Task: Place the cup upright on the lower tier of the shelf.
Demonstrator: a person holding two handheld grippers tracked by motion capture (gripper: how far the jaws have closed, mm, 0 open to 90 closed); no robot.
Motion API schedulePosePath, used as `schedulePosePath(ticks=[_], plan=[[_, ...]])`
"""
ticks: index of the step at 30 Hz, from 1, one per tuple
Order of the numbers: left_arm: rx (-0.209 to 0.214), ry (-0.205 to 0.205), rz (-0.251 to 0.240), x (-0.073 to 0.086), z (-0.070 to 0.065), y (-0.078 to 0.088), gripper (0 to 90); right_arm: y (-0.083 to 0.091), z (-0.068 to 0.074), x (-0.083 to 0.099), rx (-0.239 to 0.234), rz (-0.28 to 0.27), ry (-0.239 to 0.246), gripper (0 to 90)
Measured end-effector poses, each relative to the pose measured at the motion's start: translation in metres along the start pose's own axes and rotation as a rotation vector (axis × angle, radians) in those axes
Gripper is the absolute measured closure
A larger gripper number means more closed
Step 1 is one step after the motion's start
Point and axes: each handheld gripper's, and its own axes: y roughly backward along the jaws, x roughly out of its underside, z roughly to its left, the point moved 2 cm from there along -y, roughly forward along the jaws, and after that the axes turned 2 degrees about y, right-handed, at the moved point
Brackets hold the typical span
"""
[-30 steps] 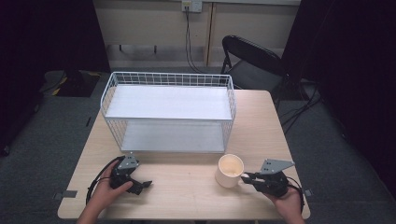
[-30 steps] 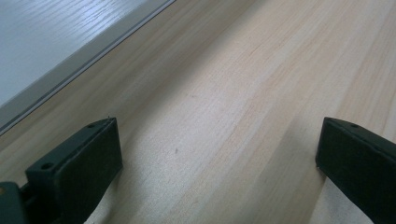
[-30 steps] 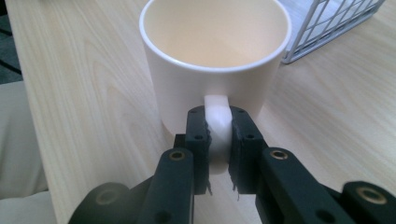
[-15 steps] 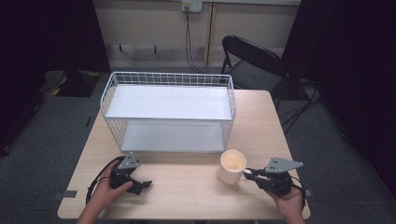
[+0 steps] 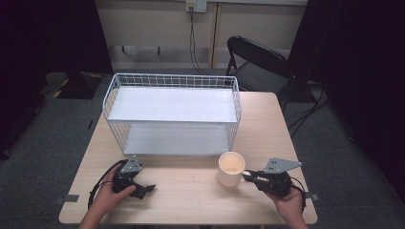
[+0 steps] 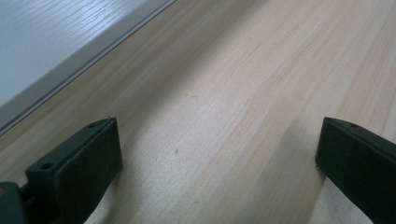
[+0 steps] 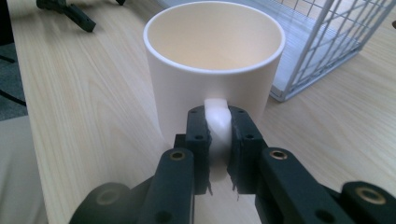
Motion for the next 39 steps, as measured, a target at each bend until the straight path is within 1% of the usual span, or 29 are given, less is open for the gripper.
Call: schedulePosePath(ticks=[3, 7, 14, 17, 25, 27, 33, 39], plan=[[0.000, -0.001, 0.000, 0.000, 0.000, 0.000, 0.0, -0.005, 0.001, -0.005, -0.008, -0.007, -0.001, 80.6], [0.000, -0.001, -0.002, 0.000, 0.000, 0.000, 0.0, -0.011, 0.002, -0.011, -0.020, -0.018, -0.020, 80.5], [0.000, -0.001, 0.000, 0.000, 0.000, 0.000, 0.0, -0.019, 0.002, -0.019, -0.023, -0.017, -0.026, 80.5], [0.001, -0.001, -0.001, 0.000, 0.000, 0.000, 0.0, -0.021, 0.003, -0.021, -0.018, -0.017, -0.024, 80.5], [0.000, 0.000, -0.002, 0.000, 0.000, 0.000, 0.0, -0.029, 0.004, -0.029, -0.008, -0.027, -0.043, 80.5], [0.000, -0.001, 0.002, 0.000, 0.000, 0.000, 0.0, -0.031, 0.004, -0.032, -0.008, -0.028, -0.041, 80.5], [0.000, -0.002, 0.000, 0.000, 0.000, 0.000, 0.0, -0.036, 0.005, -0.036, 0.004, -0.027, -0.059, 80.5], [0.001, 0.001, -0.001, 0.000, 0.000, 0.000, 0.0, -0.043, 0.007, -0.043, 0.001, -0.031, -0.053, 80.5]])
